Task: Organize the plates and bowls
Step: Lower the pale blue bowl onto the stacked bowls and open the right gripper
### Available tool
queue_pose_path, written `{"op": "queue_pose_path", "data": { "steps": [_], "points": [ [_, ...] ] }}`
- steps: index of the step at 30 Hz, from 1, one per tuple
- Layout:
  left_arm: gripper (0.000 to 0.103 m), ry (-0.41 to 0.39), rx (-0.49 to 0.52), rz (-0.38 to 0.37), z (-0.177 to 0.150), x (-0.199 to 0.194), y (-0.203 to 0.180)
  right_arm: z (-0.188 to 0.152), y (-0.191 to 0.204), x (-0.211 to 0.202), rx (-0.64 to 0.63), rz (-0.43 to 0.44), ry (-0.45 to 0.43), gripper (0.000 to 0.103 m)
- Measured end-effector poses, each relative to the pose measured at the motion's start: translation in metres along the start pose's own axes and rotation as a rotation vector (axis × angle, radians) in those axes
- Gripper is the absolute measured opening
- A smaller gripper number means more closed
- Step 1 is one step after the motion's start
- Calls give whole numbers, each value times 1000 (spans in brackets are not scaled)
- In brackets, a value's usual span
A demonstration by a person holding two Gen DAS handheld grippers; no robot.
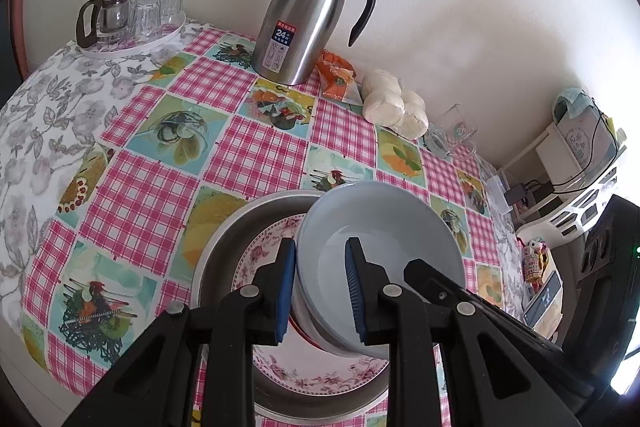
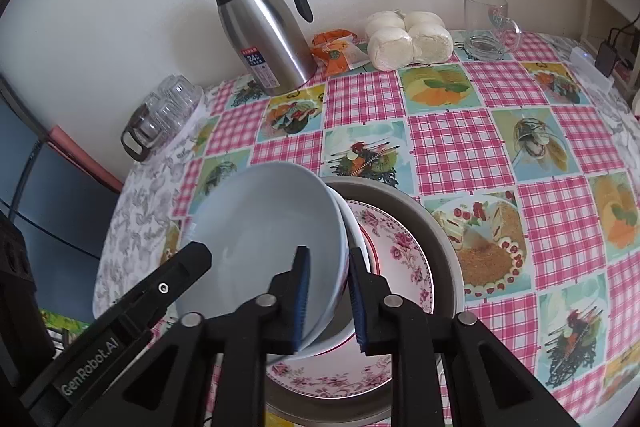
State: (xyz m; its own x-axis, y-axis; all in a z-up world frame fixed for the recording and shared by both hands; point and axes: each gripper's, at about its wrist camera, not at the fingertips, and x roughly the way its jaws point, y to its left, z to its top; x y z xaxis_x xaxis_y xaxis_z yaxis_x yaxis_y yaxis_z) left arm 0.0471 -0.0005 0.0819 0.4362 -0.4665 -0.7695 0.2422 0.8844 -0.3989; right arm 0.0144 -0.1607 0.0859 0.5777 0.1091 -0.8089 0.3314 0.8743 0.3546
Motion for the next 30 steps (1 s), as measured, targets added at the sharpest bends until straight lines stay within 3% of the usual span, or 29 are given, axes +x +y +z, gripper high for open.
{"op": "queue_pose_path", "data": {
  "steps": [8, 13, 30],
  "points": [
    [25, 11, 10, 24, -2, 6, -1, 3, -11, -6, 45, 20, -26, 24],
    [25, 2, 8, 24, -1, 5, 0, 8, -22, -13, 70, 11, -57, 31],
    [27, -48, -34, 38, -2, -12, 7, 2, -32, 5, 74, -1, 6, 31]
  ]
}}
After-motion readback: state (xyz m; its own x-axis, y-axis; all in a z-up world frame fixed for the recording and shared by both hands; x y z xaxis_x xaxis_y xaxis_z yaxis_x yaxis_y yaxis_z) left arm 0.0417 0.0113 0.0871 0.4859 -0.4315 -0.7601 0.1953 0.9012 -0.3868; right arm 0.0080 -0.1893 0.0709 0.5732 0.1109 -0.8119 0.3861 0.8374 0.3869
